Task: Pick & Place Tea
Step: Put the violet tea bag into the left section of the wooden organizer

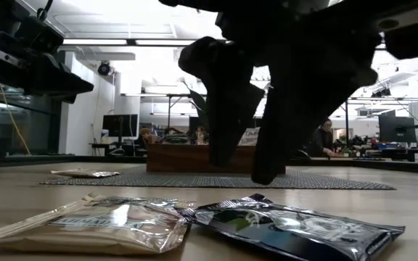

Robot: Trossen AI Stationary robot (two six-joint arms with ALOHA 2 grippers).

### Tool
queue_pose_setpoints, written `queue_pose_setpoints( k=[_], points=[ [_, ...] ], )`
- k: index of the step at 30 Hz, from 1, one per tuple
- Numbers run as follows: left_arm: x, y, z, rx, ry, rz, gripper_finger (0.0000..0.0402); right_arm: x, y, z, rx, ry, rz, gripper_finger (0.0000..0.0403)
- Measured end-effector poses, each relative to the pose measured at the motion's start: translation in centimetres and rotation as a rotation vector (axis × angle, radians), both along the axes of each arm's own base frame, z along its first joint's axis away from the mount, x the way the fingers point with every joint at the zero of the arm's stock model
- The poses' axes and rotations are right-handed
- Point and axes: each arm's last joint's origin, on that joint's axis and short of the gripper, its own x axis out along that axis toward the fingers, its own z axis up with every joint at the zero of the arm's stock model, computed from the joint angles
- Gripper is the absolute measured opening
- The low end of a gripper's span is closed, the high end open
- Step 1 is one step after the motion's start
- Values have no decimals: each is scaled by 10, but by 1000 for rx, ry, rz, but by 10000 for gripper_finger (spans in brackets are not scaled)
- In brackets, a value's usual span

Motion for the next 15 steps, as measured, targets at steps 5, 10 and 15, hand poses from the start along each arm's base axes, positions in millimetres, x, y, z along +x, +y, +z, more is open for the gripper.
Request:
queue_pose_setpoints(
  k=[5,10,15],
  points=[
    [0,0,0,0,0,0,1,-3,8,-5,10,11,20,220],
    [0,0,0,0,1,0,1,-4,10,-7,-12,3,19,213],
    [0,0,0,0,0,0,1,-1,9,-15,-42,-3,7,212]
  ],
)
